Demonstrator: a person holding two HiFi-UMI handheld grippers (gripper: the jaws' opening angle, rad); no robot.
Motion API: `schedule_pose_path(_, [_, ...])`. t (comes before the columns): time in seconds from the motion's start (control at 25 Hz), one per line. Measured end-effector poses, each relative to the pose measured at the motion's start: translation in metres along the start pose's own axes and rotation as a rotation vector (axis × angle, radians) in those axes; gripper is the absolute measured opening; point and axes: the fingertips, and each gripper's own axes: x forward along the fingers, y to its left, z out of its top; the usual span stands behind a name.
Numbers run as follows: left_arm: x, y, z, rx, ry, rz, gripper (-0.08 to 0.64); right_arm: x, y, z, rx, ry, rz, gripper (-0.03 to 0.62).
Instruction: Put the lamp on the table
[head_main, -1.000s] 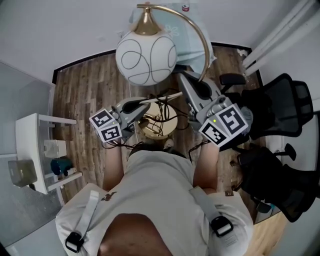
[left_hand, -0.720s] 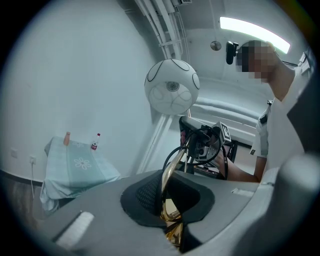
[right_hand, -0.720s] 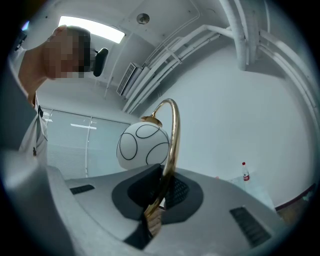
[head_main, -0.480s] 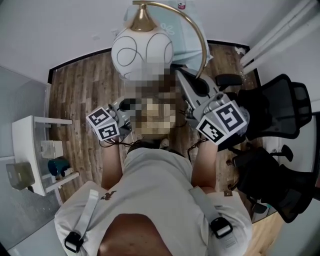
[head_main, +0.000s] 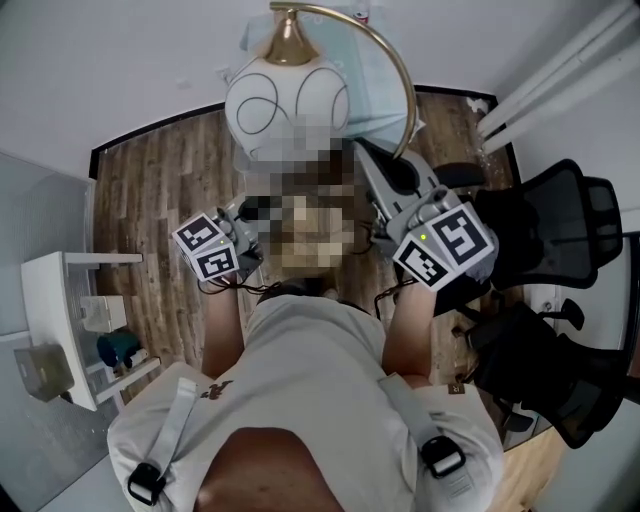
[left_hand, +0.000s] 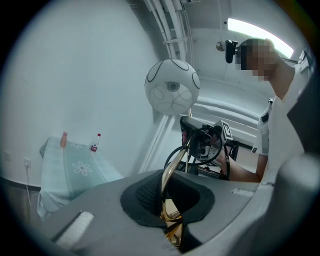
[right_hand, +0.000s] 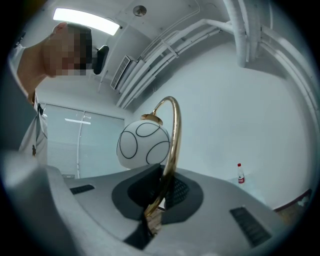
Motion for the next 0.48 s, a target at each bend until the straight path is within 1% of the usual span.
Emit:
schedule_pose_path(0.12, [0.004,0.029,0.014,-0.006,0.005,-0.013,0.026,0.028,-0.016,0.001,0.001,0.006,-0.015,0.002])
schedule_pose_path(0.32, [0.008,0.057,0.022,-0.003,0.012,-0.030,0.026,0.051,-0.030,0.002,-0.004,0.010,-0.029,0.002])
schedule_pose_path(0.48, [0.005,0.085,0.035,-0.012,0.014,-0.044,0.026,0.081,-0.040,0.000,-0.005,0.015,-0.039,0.002])
